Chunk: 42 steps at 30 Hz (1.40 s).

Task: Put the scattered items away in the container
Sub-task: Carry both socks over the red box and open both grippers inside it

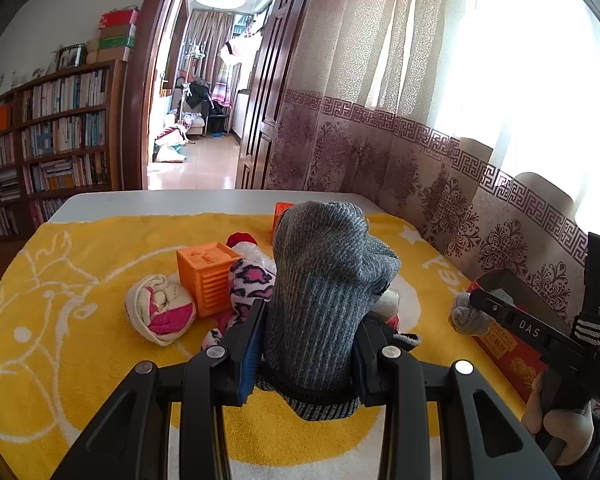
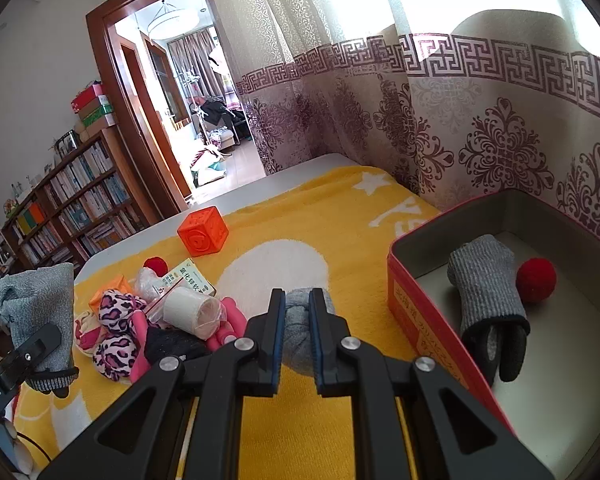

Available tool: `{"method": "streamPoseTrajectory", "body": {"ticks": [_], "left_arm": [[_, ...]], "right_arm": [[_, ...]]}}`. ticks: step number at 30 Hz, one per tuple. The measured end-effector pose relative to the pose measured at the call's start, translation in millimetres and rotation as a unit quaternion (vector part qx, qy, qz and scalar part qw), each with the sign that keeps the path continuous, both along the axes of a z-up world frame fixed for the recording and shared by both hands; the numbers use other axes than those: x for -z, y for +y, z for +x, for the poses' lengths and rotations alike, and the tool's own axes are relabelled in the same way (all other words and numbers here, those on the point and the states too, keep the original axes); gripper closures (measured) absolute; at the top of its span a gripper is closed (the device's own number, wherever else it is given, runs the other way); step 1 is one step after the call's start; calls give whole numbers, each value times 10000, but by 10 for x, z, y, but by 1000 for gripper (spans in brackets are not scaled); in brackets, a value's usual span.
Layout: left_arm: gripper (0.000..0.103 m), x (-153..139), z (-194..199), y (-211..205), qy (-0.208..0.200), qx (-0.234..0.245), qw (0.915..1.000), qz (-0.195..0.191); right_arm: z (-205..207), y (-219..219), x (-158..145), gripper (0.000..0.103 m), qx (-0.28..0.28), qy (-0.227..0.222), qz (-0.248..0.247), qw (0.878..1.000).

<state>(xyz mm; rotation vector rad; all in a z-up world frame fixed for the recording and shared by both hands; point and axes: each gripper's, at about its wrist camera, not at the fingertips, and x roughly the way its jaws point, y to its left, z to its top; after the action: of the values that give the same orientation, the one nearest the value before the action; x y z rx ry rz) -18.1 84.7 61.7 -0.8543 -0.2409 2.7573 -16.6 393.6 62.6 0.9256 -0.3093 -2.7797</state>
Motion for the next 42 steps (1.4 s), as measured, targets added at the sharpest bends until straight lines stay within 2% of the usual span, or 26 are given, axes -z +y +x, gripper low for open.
{"method": "streamPoseTrajectory", "body": {"ticks": [11, 23, 32, 42], "left_arm": [[65, -32, 56, 268, 24, 299, 9994, -142], [65, -241, 147, 1043, 34, 1191, 9929, -50], [65, -410, 160, 1800, 27, 1986, 9801, -54], [65, -406, 155, 2638, -109, 2899, 9570, 90]], "right_arm": [[271, 373, -271, 90, 336, 288, -20, 9990], [512, 1122, -536, 90, 1197, 420, 76, 9919], [566, 1616, -581, 90, 1769, 320, 69, 9837], [556, 1874, -612, 90, 2137, 294, 24, 9765]]}}
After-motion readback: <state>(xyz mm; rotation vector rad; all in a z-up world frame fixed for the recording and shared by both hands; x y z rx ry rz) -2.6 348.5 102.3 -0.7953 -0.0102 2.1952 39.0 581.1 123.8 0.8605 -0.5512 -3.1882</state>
